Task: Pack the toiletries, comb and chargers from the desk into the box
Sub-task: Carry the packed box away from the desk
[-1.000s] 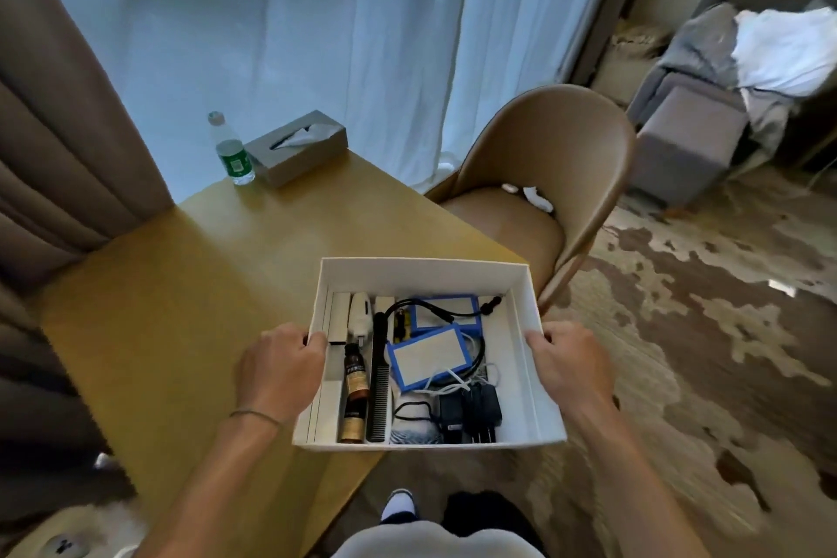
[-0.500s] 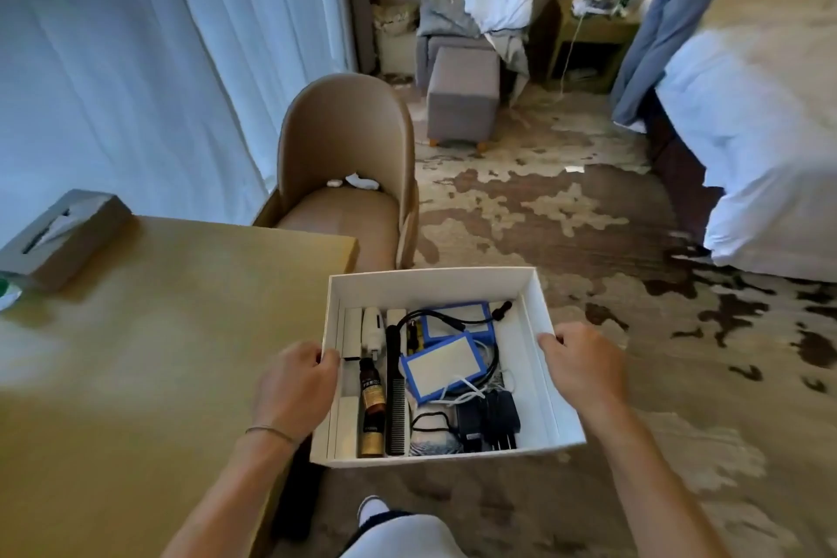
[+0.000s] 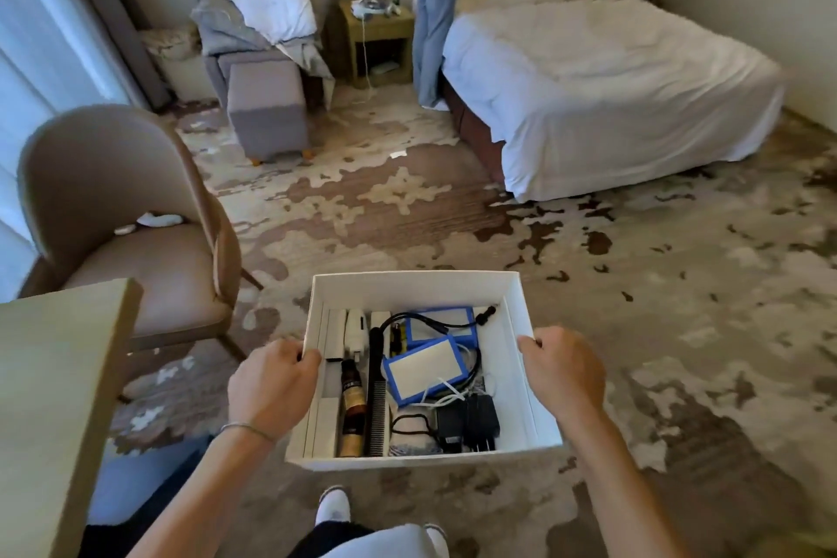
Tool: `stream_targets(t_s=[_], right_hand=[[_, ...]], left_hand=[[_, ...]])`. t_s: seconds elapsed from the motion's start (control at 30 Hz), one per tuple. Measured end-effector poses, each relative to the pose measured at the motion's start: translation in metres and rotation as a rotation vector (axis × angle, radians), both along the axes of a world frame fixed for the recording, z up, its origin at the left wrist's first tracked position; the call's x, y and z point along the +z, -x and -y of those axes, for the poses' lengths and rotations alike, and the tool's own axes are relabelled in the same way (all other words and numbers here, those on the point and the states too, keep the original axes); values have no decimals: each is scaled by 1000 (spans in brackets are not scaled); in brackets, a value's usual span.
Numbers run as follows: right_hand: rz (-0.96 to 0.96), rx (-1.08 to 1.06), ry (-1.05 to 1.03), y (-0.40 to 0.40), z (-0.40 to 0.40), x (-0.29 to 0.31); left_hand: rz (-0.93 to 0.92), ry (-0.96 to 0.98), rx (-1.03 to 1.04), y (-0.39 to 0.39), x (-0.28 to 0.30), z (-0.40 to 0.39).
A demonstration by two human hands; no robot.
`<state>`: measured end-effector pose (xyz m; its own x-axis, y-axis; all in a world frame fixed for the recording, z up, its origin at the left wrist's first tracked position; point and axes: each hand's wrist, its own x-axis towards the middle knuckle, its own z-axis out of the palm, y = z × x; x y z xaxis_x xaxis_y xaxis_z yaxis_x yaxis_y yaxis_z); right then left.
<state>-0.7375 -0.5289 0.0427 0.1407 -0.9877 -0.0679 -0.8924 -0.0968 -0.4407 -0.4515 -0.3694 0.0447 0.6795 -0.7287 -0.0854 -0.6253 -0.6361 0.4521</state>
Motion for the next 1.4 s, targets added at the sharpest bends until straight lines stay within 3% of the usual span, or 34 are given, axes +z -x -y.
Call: stream_targets(t_s=[0.7,1.4], right_hand=[[19,-643,18,282,-26,-14],[42,-1157,-84,520,-56,-34]], left_hand=[[-15,12,-628,245,-4,173],[-49,-100,-1090,543,-48,296]])
